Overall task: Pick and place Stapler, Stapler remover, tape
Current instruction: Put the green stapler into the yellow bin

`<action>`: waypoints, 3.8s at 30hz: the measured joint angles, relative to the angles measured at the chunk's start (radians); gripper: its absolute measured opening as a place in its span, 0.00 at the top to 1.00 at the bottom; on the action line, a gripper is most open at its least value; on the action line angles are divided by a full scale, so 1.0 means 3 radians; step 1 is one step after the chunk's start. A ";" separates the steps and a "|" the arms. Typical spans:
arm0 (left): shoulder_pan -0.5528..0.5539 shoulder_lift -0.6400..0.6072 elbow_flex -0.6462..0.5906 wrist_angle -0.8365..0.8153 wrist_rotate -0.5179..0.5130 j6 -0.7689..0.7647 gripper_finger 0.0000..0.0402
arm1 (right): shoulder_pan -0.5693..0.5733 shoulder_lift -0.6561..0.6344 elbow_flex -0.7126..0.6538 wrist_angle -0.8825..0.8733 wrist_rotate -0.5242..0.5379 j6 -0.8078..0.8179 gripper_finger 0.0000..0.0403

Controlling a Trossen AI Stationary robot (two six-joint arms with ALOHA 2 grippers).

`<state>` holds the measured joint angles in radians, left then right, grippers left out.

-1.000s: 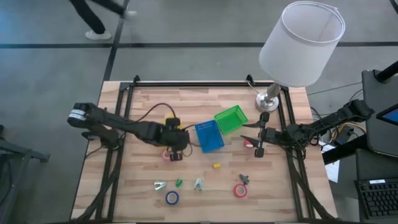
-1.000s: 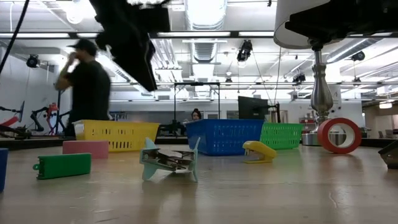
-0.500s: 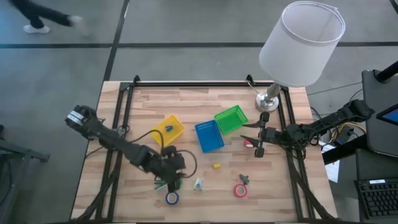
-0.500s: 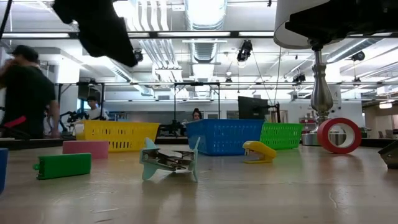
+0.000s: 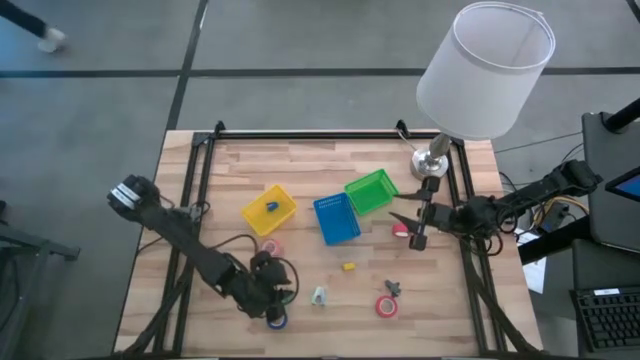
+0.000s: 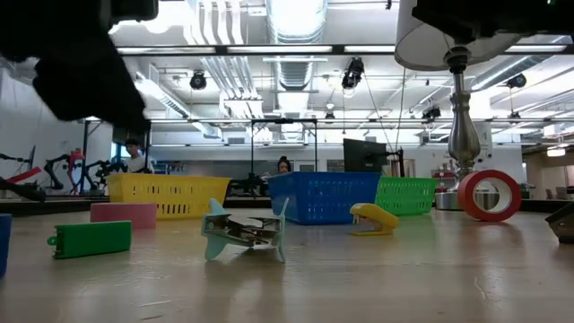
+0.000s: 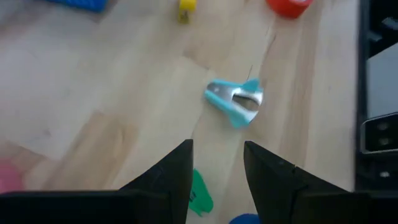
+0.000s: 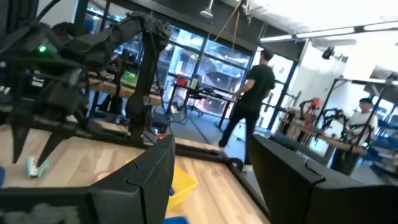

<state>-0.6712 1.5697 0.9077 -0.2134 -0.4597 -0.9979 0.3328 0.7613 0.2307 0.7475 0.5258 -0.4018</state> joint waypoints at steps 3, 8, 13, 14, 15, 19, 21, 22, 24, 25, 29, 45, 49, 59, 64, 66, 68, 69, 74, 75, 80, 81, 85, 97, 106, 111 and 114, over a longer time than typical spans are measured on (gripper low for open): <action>-0.0035 0.0159 0.0020 0.0014 -0.0003 -0.0095 0.64 | 0.0001 0.0021 0.0082 -0.0007 -0.0002 -0.0115 0.49; -0.0060 0.0424 0.0096 0.0019 0.0005 -0.0119 0.64 | 0.0001 0.0026 0.0177 -0.0035 -0.0001 -0.0259 0.49; -0.0065 0.0674 0.0203 0.0016 -0.0018 -0.0118 0.64 | 0.0001 0.0028 0.0252 -0.0035 -0.0004 -0.0405 0.49; -0.0065 0.0710 0.0234 0.0014 -0.0018 -0.0113 0.64 | 0.0000 0.0027 0.0256 -0.0034 -0.0004 -0.0431 0.49; -0.0065 0.0744 0.0268 -0.0001 -0.0042 -0.0093 0.64 | 0.0001 0.0027 0.0262 -0.0034 -0.0004 -0.0461 0.49; -0.0067 0.0772 0.0388 -0.0186 -0.0061 -0.0012 0.65 | 0.0000 0.0028 0.0266 -0.0034 -0.0005 -0.0612 0.49; -0.0067 0.0754 0.0455 -0.0341 -0.0075 0.0004 0.66 | 0.0000 0.0028 0.0266 -0.0034 -0.0005 -0.0678 0.49; -0.0067 0.0733 0.0498 -0.0420 -0.0073 0.0004 0.67 | 0.0000 0.0028 0.0266 -0.0034 -0.0005 -0.0701 0.49; -0.0067 0.0706 0.0584 -0.0564 -0.0066 -0.0057 0.68 | 0.0000 0.0028 0.0275 -0.0034 -0.0005 -0.0731 0.49; -0.0067 0.0704 0.0613 -0.0624 -0.0049 -0.0088 0.68 | 0.0000 0.0028 0.0283 -0.0032 -0.0005 -0.0733 0.49; -0.0067 0.0745 0.0625 -0.0663 0.0044 -0.0165 0.68 | 0.0001 0.0026 0.0302 -0.0032 -0.0005 -0.0689 0.49; -0.0067 0.0777 0.0603 -0.0741 0.0061 -0.0211 0.57 | 0.0001 0.0102 0.0823 -0.1239 -0.0006 0.0611 0.49; -0.0066 0.0778 0.0596 -0.0810 0.0056 -0.0286 0.57 | 0.0000 0.0336 0.1156 -0.1902 -0.0010 0.1265 0.49; -0.0058 0.0778 0.0467 -0.0621 0.0054 -0.0283 0.57 | 0.0001 0.1193 0.1845 -0.2847 -0.0034 0.1750 0.49; -0.0052 0.0778 0.0360 -0.0503 0.0055 -0.0245 0.57 | 0.0001 0.1497 0.2117 -0.3093 -0.0034 0.1805 0.49; -0.0052 0.0778 0.0330 -0.0500 0.0056 -0.0242 0.59 | 0.0001 0.1599 0.2194 -0.3155 -0.0034 0.1804 0.49; -0.0051 0.0778 0.0314 -0.0512 0.0055 -0.0222 0.62 | 0.0001 0.1692 0.2275 -0.3203 -0.0034 0.1804 0.49; -0.0051 0.0778 0.0310 -0.0509 0.0055 -0.0201 0.64 | 0.0001 0.1726 0.2304 -0.3239 -0.0033 0.1802 0.49; -0.0045 0.0777 0.0293 -0.0516 0.0049 -0.0173 0.77 | 0.0001 0.1895 0.2457 -0.3351 -0.0034 0.1789 0.49; -0.0043 0.0777 0.0292 -0.0511 0.0050 -0.0173 0.80 | 0.0001 0.1923 0.2484 -0.3361 -0.0034 0.1780 0.49; -0.0041 0.0766 0.0294 -0.0509 0.0041 -0.0135 0.84 | 0.0001 0.1998 0.2540 -0.3432 -0.0033 0.1764 0.49; -0.0038 0.0759 0.0294 -0.0513 0.0022 -0.0105 0.84 | 0.0001 0.2001 0.2540 -0.3450 -0.0033 0.1765 0.49; 0.0007 0.0648 0.0294 -0.0566 -0.0105 0.0045 0.81 | 0.0001 0.2000 0.2541 -0.3440 -0.0033 0.1765 0.49; 0.0466 0.0032 0.0294 -0.1497 -0.0222 0.0520 0.83 | 0.0001 0.1985 0.2540 -0.3440 -0.0033 0.1766 0.49; 0.1032 -0.0297 0.0287 -0.2078 -0.0250 0.0785 0.82 | 0.0001 0.1985 0.2540 -0.3439 -0.0032 0.1767 0.49; 0.1336 -0.0386 0.0287 -0.2173 -0.0197 0.0928 0.83 | 0.0001 0.1985 0.2540 -0.3440 -0.0032 0.1767 0.49; 0.1503 -0.0378 0.0280 -0.2230 -0.0063 0.1020 0.82 | 0.0000 0.1985 0.2540 -0.3440 -0.0032 0.1770 0.49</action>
<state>-0.2204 1.4564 0.9916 -0.8825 -0.4786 -0.6918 0.3329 1.3567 0.9928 -0.2844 0.5163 0.1291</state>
